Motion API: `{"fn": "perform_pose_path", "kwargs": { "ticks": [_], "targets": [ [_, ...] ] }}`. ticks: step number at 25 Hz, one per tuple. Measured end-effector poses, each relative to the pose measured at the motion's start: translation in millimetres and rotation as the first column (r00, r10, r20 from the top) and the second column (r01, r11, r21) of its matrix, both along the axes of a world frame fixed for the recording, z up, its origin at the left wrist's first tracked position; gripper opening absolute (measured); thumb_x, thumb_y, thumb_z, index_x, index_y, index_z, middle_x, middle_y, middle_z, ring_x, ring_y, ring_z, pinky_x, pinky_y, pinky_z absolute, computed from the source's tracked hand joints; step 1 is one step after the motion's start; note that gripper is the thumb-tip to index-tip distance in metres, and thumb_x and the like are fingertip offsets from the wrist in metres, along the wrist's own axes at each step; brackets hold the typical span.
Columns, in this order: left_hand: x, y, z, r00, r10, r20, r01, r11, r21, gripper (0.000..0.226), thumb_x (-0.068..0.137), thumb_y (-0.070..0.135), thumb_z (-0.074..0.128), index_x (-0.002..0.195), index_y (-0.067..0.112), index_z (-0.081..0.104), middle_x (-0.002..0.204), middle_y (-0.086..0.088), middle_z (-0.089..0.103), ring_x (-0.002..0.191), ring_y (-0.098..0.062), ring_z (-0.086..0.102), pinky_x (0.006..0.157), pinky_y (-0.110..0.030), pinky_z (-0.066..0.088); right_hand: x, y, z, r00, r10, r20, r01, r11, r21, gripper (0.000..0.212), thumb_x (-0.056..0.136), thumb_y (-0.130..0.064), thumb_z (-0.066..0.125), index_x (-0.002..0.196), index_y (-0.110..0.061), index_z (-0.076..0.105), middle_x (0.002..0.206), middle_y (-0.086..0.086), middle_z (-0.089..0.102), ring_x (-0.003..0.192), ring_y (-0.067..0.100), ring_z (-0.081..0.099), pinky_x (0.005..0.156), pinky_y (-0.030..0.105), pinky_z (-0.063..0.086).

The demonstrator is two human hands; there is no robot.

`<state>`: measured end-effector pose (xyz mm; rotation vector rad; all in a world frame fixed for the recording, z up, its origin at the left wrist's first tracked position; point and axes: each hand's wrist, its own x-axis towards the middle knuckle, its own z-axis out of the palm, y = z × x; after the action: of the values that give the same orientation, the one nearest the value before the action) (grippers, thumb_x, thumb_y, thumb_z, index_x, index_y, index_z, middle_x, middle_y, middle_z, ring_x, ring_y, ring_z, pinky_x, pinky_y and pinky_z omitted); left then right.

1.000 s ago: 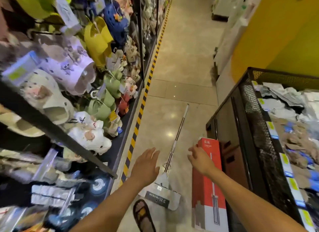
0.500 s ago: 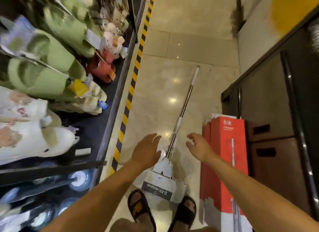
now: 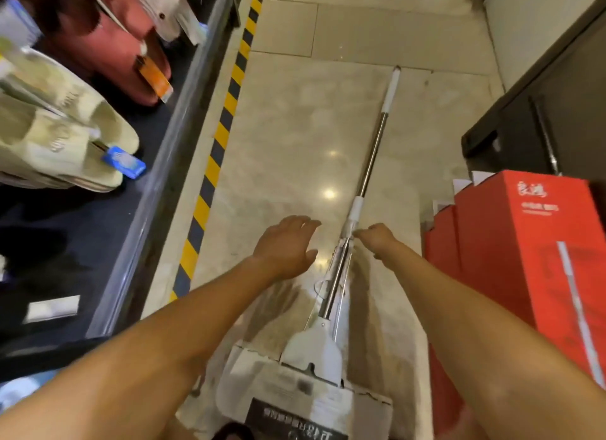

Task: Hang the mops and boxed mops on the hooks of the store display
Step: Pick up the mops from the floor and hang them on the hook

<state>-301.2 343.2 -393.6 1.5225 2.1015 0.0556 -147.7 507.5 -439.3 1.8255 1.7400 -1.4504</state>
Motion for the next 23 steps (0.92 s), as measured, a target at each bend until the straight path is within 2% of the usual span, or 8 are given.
{"fn": "perform_pose_path", "kwargs": {
  "ticks": [4, 7, 9, 12, 15, 19, 21, 23],
  "targets": [
    [-28, 0, -9, 0.997, 0.059, 0.053, -0.063, 0.995, 0.079, 0.061, 0.103, 0.039, 0.054, 0.159, 0.028, 0.033, 0.165, -0.001, 0.037, 0.150, -0.027, 0.035, 0.117, -0.045, 0.039, -21, 0, -61, 0.957, -0.261, -0.124, 0.249, 0.963, -0.106, 0.046, 0.095, -0.026, 0.067, 0.131, 0.001, 0.055, 0.106, 0.014, 0.060, 0.078, 0.024, 0.059, 0.070, 0.033, 0.048],
    [-42, -13, -7, 0.992, 0.075, 0.106, -0.084, 0.993, 0.088, 0.058, 0.104, 0.039, 0.055, 0.157, 0.027, 0.037, 0.161, -0.002, 0.042, 0.146, -0.025, 0.041, 0.115, -0.045, 0.043, -20, 7, -125, 0.887, -0.388, -0.249, 0.360, 0.920, -0.152, 0.076, 0.069, -0.047, 0.074, 0.128, -0.001, 0.059, 0.109, 0.018, 0.070, 0.093, 0.037, 0.070, 0.091, 0.048, 0.059],
    [-52, -16, -11, 0.988, 0.090, 0.126, -0.099, 0.993, 0.070, 0.055, 0.105, 0.040, 0.054, 0.156, 0.026, 0.039, 0.158, -0.002, 0.046, 0.144, -0.025, 0.045, 0.114, -0.045, 0.044, -22, 8, -135, 0.862, -0.423, -0.280, 0.387, 0.905, -0.177, 0.085, 0.054, -0.054, 0.071, 0.121, -0.003, 0.063, 0.103, 0.019, 0.073, 0.089, 0.039, 0.072, 0.088, 0.051, 0.061],
    [-57, -14, -10, 0.958, 0.179, 0.226, -0.197, 0.978, 0.062, 0.050, 0.107, 0.044, 0.050, 0.152, 0.022, 0.046, 0.153, -0.004, 0.053, 0.136, -0.025, 0.054, 0.109, -0.040, 0.046, -28, -12, -68, 0.833, -0.474, -0.284, 0.401, 0.872, -0.281, 0.041, 0.086, -0.049, 0.056, 0.093, -0.009, 0.063, 0.079, 0.010, 0.065, 0.068, 0.026, 0.061, 0.061, 0.030, 0.051],
    [-54, 2, 5, 0.870, 0.300, 0.392, -0.335, 0.942, 0.022, 0.053, 0.110, 0.048, 0.038, 0.151, 0.017, 0.048, 0.156, -0.005, 0.051, 0.141, -0.024, 0.050, 0.107, -0.029, 0.037, -23, -14, -30, 0.859, -0.412, -0.304, 0.332, 0.900, -0.281, 0.031, 0.096, -0.044, 0.041, 0.087, -0.018, 0.056, 0.084, 0.006, 0.060, 0.074, 0.021, 0.053, 0.071, 0.034, 0.040],
    [-48, 37, 18, 0.482, 0.518, 0.707, -0.591, 0.788, -0.174, 0.076, 0.106, 0.064, 0.023, 0.154, 0.011, 0.046, 0.157, -0.007, 0.051, 0.148, -0.024, 0.043, 0.124, -0.043, 0.031, -16, -20, 13, 0.909, -0.271, -0.317, 0.197, 0.949, -0.245, 0.017, 0.087, -0.031, 0.041, 0.081, -0.020, 0.053, 0.086, 0.002, 0.063, 0.080, 0.022, 0.055, 0.081, 0.039, 0.038],
    [-42, 51, 19, 0.238, 0.519, 0.821, -0.629, 0.727, -0.277, 0.090, 0.100, 0.076, 0.018, 0.156, 0.010, 0.043, 0.160, -0.006, 0.048, 0.151, -0.022, 0.039, 0.126, -0.045, 0.028, -14, -22, 36, 0.925, -0.202, -0.322, 0.114, 0.956, -0.271, 0.013, 0.082, -0.027, 0.042, 0.084, -0.020, 0.053, 0.085, 0.001, 0.061, 0.085, 0.022, 0.056, 0.084, 0.041, 0.038],
    [-35, 59, 20, 0.099, 0.478, 0.873, -0.594, 0.732, -0.334, 0.104, 0.093, 0.085, 0.012, 0.160, 0.009, 0.035, 0.165, -0.007, 0.040, 0.156, -0.021, 0.032, 0.129, -0.046, 0.022, -9, -23, 52, 0.917, -0.170, -0.360, 0.062, 0.954, -0.293, 0.016, 0.081, -0.023, 0.040, 0.090, -0.019, 0.051, 0.084, 0.000, 0.064, 0.090, 0.023, 0.060, 0.086, 0.042, 0.038]
  ]
}}
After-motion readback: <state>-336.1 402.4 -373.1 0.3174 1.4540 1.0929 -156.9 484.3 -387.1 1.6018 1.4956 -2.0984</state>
